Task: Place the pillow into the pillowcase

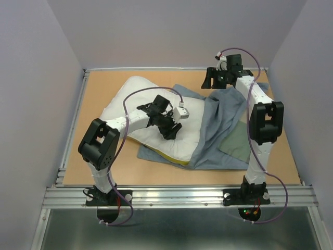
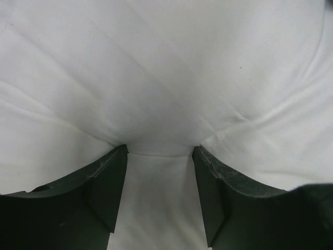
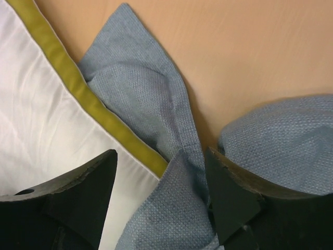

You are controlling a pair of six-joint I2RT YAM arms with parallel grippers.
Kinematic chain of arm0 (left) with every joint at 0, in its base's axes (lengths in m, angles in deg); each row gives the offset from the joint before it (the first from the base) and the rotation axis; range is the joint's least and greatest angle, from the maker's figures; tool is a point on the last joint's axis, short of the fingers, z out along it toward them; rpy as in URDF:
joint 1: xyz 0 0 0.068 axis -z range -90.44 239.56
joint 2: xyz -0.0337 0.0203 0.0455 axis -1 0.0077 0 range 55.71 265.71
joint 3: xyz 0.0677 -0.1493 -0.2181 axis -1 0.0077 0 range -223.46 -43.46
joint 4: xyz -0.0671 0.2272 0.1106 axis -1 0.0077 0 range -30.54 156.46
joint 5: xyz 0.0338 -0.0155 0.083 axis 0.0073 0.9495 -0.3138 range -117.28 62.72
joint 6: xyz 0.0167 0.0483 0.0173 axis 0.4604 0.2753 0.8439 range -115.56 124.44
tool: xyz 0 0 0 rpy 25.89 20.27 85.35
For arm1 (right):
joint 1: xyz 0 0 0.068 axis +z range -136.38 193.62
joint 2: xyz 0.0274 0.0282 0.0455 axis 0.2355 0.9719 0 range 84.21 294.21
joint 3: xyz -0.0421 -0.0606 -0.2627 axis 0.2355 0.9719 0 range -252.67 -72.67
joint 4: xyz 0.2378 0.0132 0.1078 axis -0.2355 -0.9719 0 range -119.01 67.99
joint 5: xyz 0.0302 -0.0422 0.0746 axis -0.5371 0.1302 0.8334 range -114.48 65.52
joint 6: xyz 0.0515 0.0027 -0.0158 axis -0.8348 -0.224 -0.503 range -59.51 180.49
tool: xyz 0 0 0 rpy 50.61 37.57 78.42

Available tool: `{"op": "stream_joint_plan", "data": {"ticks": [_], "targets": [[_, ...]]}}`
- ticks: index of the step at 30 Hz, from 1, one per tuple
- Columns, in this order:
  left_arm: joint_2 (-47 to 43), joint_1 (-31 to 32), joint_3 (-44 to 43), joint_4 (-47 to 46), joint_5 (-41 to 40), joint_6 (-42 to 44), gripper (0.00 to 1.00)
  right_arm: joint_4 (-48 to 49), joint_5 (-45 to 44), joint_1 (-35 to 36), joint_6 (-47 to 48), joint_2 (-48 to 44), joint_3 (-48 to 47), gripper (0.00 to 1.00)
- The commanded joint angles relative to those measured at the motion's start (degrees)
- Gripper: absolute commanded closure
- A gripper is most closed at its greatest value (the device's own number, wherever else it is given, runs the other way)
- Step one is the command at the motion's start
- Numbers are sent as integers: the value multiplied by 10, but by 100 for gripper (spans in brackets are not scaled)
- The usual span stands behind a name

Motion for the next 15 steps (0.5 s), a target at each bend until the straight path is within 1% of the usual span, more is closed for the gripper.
{"op": "stream_joint_plan", "data": {"ticks": [1,5,7,10,14,15], "targets": [[3,-3,-56,54,-10,-15,34,-28,2,20,38,20,-24,28],[5,-14,-77,34,-13,-19,32,-29,-9,24,69,53,-22,31],[1,-41,-72,11,-5,-41,30,-29,-10,26,76,71,-40,32],[8,-77,-83,-5,3,-72,30,-27,-19,30,80,107,-71,33],[28,-83,-121,-8,0,-51,29,-21,-31,29,76,141,-106,34],[33,-83,-146,-8,2,-44,28,-22,-28,31,76,150,-112,34]]}}
